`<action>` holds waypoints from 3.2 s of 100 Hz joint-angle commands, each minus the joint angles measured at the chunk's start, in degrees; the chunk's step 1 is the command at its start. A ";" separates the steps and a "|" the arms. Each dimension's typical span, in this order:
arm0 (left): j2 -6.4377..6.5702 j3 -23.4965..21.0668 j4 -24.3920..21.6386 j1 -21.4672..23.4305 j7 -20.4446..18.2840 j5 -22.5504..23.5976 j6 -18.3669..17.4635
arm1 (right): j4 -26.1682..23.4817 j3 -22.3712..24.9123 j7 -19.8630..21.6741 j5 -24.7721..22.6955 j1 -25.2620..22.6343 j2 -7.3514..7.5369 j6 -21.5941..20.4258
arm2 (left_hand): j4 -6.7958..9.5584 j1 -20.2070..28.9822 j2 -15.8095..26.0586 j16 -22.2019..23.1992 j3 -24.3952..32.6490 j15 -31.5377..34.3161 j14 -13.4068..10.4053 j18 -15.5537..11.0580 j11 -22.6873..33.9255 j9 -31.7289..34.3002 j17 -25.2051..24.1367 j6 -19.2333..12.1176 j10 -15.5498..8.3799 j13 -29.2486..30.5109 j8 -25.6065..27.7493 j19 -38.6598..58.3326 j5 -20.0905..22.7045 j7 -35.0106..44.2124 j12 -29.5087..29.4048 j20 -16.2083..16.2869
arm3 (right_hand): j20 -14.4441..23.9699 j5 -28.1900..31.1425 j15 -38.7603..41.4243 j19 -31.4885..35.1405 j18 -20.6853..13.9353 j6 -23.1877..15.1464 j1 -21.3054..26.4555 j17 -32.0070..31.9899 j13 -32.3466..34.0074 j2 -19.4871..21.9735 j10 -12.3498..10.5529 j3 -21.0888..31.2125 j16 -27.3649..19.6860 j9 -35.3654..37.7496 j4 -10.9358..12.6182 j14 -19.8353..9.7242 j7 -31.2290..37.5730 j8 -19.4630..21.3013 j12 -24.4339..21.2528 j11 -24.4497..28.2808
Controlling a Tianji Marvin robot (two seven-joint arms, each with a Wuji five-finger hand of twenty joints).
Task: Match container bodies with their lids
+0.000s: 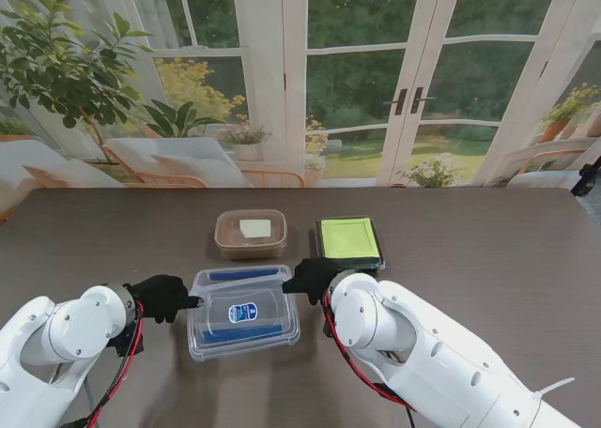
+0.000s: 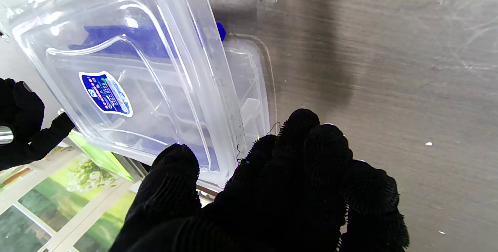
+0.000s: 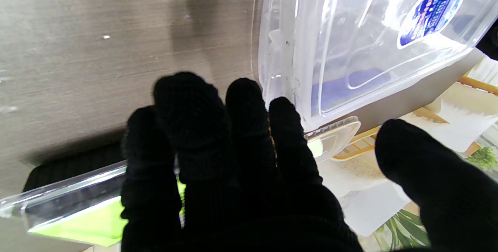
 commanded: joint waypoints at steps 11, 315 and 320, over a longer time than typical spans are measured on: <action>0.06 0.29 0.97 -1.83 -1.86 -0.81 -0.81 | 0.51 -0.46 0.36 0.85 0.80 -1.06 0.46 | 0.85 0.57 3.08 1.05 -0.68 0.37 1.67 -3.13 0.73 0.63 -1.26 -0.87 1.64 0.46 -0.09 -0.21 0.64 -0.23 0.10 0.29 | -0.39 0.45 0.23 2.01 1.75 -4.81 -1.54 10.61 1.90 1.63 -0.80 -3.01 0.21 0.81 0.71 -0.01 -0.51 -0.42 0.03 0.16; 0.37 2.54 9.63 -9.77 -2.34 1.25 -5.91 | 5.80 -0.60 -6.19 -1.63 2.50 -3.41 0.57 | 0.90 -0.08 3.03 0.91 -0.65 0.51 1.14 -3.83 0.88 -0.24 -1.45 -1.11 1.44 -0.08 0.94 -0.19 -2.03 -0.92 0.07 0.16 | -0.57 -6.10 0.28 1.61 1.81 -2.72 -1.95 10.11 1.90 0.89 -0.79 -2.50 0.14 0.03 0.55 0.22 -0.12 0.14 -1.08 0.01; 0.36 2.29 9.23 -9.50 -2.27 1.46 -6.13 | 5.48 -0.32 -6.30 -1.99 2.14 -3.30 0.10 | 0.91 -0.06 2.99 0.91 -0.64 0.51 1.11 -3.84 0.92 -0.21 -1.43 -1.17 1.36 -0.04 0.93 -0.18 -2.01 -0.89 0.07 0.16 | -0.60 -4.86 0.25 1.57 1.82 -3.18 -1.84 10.18 1.97 0.81 -0.76 -2.31 0.11 0.22 0.55 0.08 0.29 0.26 -1.13 0.04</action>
